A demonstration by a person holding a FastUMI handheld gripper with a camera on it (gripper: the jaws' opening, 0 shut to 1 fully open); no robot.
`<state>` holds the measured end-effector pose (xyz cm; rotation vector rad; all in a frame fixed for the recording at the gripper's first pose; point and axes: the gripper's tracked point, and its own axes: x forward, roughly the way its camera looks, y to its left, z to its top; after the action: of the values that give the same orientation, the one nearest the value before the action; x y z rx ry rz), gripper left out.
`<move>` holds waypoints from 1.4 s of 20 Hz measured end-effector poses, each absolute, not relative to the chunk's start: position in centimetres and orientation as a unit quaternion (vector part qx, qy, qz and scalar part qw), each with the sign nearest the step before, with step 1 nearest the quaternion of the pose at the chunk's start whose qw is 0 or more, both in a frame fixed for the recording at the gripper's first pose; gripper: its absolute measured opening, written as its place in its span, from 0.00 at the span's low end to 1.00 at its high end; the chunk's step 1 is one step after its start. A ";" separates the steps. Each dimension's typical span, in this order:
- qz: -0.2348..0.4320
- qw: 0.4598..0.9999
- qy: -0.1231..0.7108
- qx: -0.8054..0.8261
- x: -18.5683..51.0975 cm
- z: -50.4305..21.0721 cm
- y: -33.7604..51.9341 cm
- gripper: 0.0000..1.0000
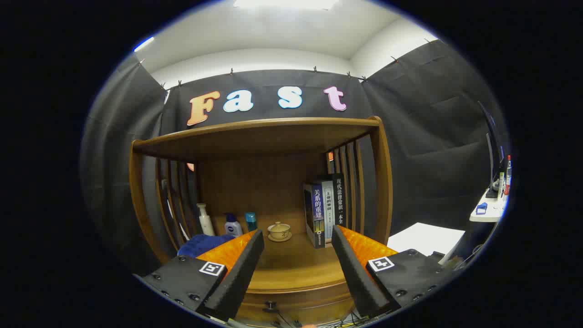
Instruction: Pull open the drawer, take out the items inside it, and place them on the countertop above the cabinet.
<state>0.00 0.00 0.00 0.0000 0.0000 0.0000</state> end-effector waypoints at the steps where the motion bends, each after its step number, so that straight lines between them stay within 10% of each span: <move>1: -0.001 1.000 0.000 -0.001 -0.2 0.1 -0.1 0.98; 28: 0.020 1.000 0.010 0.014 -0.2 -7.4 2.9 0.98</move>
<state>-0.24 2.90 -7.43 0.0285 0.0192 0.0405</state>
